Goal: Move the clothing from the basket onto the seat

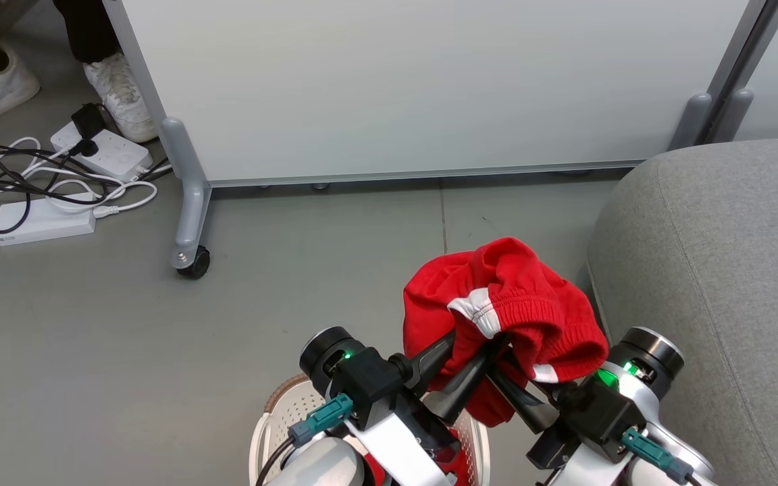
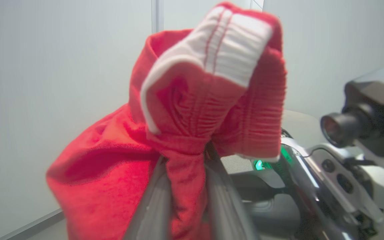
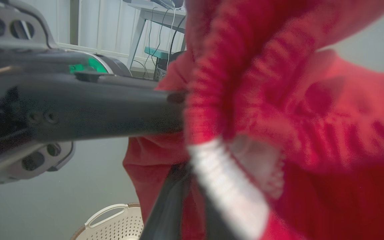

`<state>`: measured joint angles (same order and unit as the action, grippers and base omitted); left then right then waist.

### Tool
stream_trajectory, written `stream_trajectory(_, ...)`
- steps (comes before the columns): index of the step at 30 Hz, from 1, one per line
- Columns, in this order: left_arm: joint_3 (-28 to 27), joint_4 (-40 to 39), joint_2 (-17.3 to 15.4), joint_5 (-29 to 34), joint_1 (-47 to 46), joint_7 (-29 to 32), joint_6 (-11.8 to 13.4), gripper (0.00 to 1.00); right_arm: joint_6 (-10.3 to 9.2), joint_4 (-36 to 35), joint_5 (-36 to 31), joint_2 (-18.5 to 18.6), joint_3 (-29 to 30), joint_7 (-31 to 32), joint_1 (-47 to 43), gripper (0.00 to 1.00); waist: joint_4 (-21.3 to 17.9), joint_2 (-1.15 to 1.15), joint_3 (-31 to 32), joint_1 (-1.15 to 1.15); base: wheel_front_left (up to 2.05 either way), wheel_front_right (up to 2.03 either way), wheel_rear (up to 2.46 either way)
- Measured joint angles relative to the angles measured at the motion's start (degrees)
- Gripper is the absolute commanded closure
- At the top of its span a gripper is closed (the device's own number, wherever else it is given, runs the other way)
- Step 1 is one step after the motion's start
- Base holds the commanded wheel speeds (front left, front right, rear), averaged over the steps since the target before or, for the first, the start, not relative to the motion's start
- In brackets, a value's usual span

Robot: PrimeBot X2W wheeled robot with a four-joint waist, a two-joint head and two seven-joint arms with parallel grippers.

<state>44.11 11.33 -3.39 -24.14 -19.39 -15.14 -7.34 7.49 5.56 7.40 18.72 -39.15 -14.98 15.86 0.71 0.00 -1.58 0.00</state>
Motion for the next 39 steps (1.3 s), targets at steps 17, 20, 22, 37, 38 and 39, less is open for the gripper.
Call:
stream_trajectory(17, -3.26, 1.97, 0.46, 1.56, 0.22, -0.08, -0.1, 0.31, 0.01, -0.94, 1.29, -2.35, 4.72, 0.08, -2.29, 1.0, -0.3, 0.0, 0.23, 0.0, 0.0, 0.0, 0.0)
stream_trajectory(20, -4.28, 2.48, 0.33, 1.81, 0.59, -0.01, -0.1, 0.0, 0.01, -1.33, 1.63, -2.69, 5.89, 0.07, -2.34, 1.0, -0.41, 0.0, 0.26, 0.0, 0.0, 0.0, 0.0)
stream_trajectory(22, -4.83, 2.76, 0.44, 2.07, 0.79, -0.01, -0.1, 0.0, 0.01, -1.33, 1.72, -3.2, 6.9, 0.07, -2.49, 1.0, -0.48, 0.0, 0.29, 0.0, 0.0, 0.0, 0.0)
stream_trajectory(37, -8.03, 5.58, 0.58, 4.07, 2.83, 0.0, -0.1, 0.0, 0.0, 0.68, 0.99, -5.64, 18.06, 0.0, -5.09, 1.0, -0.94, 0.0, 0.67, 0.0, 0.0, 0.0, 0.0)
stream_trajectory(38, -8.26, 5.72, 0.58, 4.07, 2.99, 0.0, -0.1, 0.0, 0.0, 1.26, 0.82, -5.63, 18.91, 0.0, -5.35, 1.0, -0.97, 0.0, 0.66, 0.0, 0.0, 0.0, 0.0)
stream_trajectory(39, -8.43, 5.87, 0.57, 4.09, 3.22, 0.0, -0.1, 0.0, 0.0, 2.04, 0.51, -5.65, 19.71, 0.0, -5.67, 1.0, -1.0, 0.0, 0.65, 0.0, 0.0, 0.0, 0.0)
